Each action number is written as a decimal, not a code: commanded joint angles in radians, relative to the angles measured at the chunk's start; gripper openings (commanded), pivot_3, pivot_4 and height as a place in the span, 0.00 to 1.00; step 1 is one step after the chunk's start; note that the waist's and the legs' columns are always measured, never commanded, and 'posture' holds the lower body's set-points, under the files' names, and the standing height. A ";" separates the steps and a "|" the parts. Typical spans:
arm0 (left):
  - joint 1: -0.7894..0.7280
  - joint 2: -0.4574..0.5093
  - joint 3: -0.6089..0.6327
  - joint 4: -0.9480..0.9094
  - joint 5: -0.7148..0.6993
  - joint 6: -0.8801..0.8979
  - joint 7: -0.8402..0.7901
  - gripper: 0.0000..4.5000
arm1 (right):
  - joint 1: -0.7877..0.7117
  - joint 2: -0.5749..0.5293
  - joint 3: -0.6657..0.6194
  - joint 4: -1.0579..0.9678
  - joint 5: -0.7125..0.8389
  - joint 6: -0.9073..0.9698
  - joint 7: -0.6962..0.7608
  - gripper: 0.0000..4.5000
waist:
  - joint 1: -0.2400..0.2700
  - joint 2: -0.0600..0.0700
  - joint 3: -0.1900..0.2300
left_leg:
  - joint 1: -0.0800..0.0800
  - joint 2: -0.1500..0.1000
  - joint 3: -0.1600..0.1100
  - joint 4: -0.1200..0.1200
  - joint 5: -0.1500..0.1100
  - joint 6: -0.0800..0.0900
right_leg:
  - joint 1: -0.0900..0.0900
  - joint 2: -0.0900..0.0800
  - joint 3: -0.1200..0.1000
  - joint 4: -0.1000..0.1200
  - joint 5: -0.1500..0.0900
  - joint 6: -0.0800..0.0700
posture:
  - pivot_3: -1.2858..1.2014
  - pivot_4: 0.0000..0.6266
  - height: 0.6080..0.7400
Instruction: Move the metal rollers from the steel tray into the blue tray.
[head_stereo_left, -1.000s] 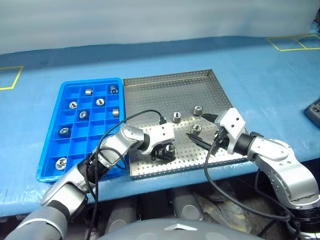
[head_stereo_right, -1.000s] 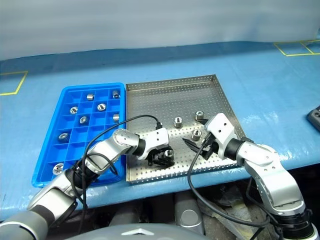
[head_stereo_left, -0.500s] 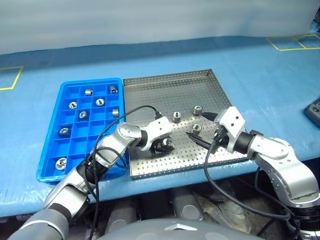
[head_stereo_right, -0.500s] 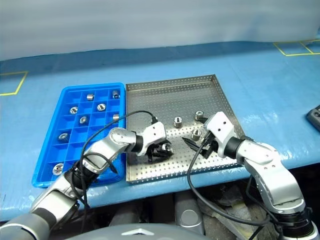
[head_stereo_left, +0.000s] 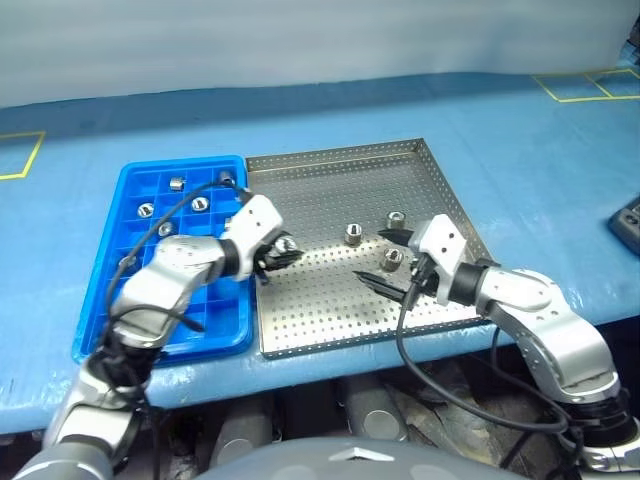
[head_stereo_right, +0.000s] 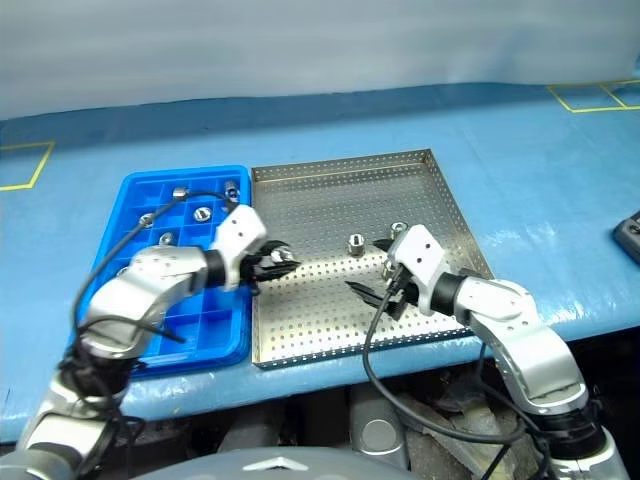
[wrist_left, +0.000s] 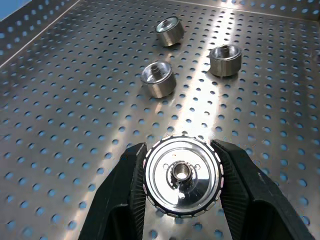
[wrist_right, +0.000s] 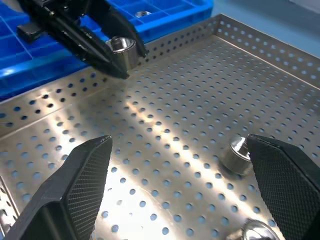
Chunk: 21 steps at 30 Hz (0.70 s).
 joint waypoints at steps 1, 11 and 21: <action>0.070 0.106 0.162 -0.173 -0.012 0.105 0.033 0.38 | -0.047 0.026 0.056 0.030 0.006 -0.038 0.040 1.00 | 0.008 -0.001 0.000 | 0.000 0.000 0.000 0.000 0.000 0.000 | 0.000 0.000 0.000 0.000 0.000 0.000 | 0.46 0.24 1.00; 0.241 0.186 0.382 -0.404 -0.057 0.310 0.103 0.38 | -0.166 0.083 0.163 0.164 -0.007 -0.099 0.145 1.00 | 0.127 -0.003 0.002 | -0.001 -0.001 -0.002 0.000 0.002 -0.006 | 0.000 0.000 -0.004 -0.001 -0.001 -0.002 | 0.52 0.24 1.00; 0.344 0.090 0.388 -0.333 -0.018 0.309 0.265 0.38 | -0.234 0.108 0.196 0.258 -0.030 -0.139 0.204 1.00 | 0.184 -0.004 0.002 | -0.001 -0.001 -0.007 0.000 0.001 -0.009 | 0.002 0.000 -0.009 -0.001 -0.002 -0.005 | 0.54 0.24 1.00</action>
